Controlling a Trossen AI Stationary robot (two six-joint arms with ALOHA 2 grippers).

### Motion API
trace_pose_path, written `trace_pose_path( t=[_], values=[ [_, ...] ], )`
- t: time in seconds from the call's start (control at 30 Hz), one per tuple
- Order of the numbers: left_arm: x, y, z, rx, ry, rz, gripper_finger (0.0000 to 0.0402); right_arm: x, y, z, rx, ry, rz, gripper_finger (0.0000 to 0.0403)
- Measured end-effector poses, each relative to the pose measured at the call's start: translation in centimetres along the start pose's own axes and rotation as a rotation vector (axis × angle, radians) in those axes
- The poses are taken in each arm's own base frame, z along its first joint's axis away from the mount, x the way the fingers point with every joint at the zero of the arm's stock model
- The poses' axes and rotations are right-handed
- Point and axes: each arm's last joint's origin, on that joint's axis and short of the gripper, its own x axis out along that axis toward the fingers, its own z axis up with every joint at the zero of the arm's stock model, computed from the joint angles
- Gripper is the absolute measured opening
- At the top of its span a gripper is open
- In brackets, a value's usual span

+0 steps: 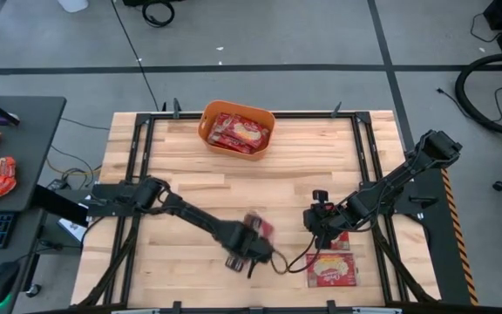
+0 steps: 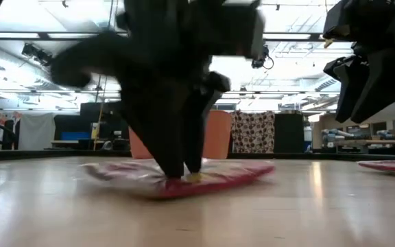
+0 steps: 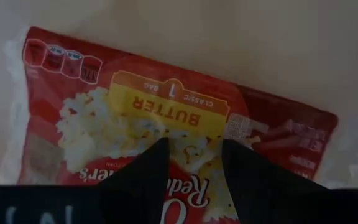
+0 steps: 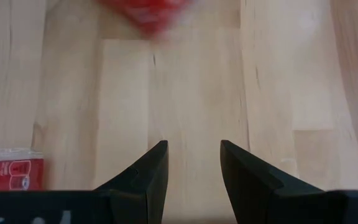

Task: Sort popcorn bags into baskets
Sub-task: Put the red popcorn bag into the orange bin

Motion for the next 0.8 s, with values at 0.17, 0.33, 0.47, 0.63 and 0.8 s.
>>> trace_pose_path(
  t=[0.17,0.33,0.47,0.63,0.8],
  values=[
    [0.5,3.9,-2.0,-0.150,0.178,0.231,0.0155,0.0,0.0,0.0,0.000,-0.003,-0.006,0.0150],
    [-0.7,7.4,-3.2,-0.270,0.222,0.291,0.0155,0.0,0.0,0.0,0.000,-0.003,-0.007,0.0150],
    [-2.8,7.8,-2.6,-0.321,0.104,0.283,0.0155,0.0,0.0,0.0,-0.001,-0.006,-0.013,0.0150],
    [-3.1,7.3,-1.9,-0.382,0.029,0.282,0.0162,0.0,-0.1,0.0,0.001,-0.015,-0.030,0.0150],
    [-2.2,7.0,-1.8,-0.403,0.037,0.331,0.0200,0.0,0.0,0.1,0.020,-0.022,-0.024,0.0150]
  ],
)
